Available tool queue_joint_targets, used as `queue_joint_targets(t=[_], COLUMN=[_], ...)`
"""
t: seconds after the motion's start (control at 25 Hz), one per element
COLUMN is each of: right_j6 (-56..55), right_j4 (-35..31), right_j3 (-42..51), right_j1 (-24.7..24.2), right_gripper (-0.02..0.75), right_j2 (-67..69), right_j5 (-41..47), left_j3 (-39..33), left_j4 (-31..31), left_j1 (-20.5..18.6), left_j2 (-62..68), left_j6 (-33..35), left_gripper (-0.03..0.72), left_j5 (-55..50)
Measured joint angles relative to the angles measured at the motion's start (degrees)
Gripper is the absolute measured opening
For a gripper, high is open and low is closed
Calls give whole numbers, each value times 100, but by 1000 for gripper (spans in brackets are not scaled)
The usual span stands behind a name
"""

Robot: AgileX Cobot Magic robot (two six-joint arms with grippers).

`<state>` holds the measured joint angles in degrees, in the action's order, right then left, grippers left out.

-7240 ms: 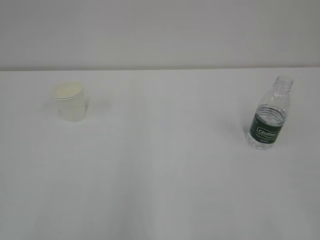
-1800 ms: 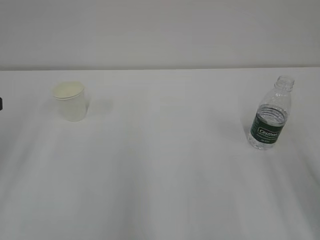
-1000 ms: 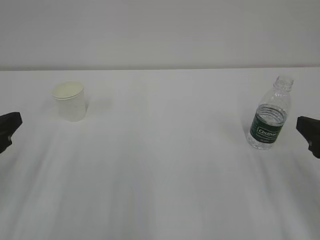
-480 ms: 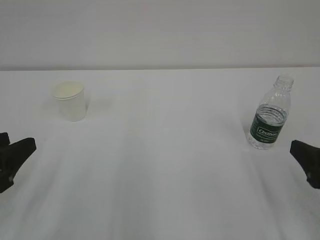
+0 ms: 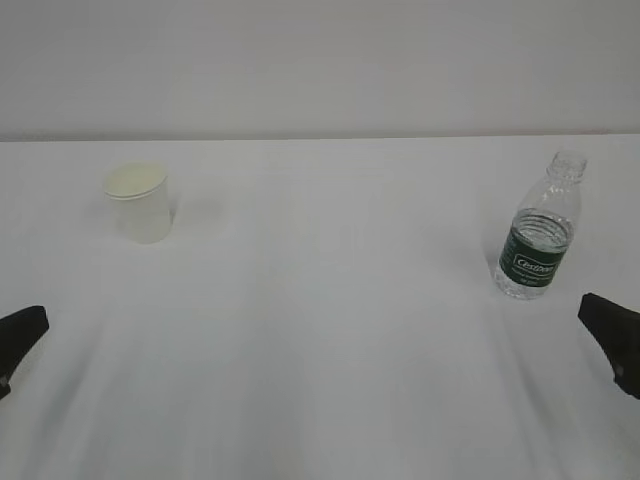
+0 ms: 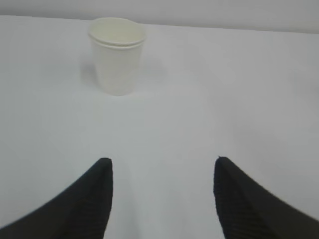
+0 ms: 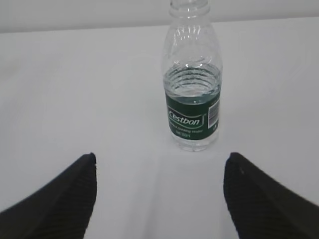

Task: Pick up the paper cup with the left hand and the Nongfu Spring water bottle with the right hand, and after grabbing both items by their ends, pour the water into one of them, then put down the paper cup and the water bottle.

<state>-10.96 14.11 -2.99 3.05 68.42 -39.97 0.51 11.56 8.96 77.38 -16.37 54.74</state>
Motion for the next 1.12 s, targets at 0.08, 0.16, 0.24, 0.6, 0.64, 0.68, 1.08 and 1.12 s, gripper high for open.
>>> queue_joint_targets(t=[0.08,0.16,0.24,0.6,0.64,0.68,1.08,1.12], right_j6=[76,124,126,370,370,370,703,719], right_j4=[-24,-72,-72,-155,-178,-202,-704,-704], right_j3=[0,0,0,0,0,0,-35,-62], right_j1=[0,0,0,0,0,0,0,0], right_gripper=[593,594,594,594,593,593,593,593], right_j2=[126,296,537,1747,1885,2013,2893,2915], right_j5=[-140,-332,-622,-1765,-1970,-2134,-2538,-2538], left_j3=[0,0,0,85,85,85,757,851], left_j4=[-365,-557,-596,-596,-596,-596,-596,-596], left_j1=[0,0,0,0,0,0,0,0], left_j2=[137,403,748,1965,1974,1974,1974,1978], left_j6=[79,129,162,184,184,184,184,184], left_gripper=[456,457,456,461,461,461,461,461], left_j5=[157,466,847,1059,1068,1079,1080,1080])
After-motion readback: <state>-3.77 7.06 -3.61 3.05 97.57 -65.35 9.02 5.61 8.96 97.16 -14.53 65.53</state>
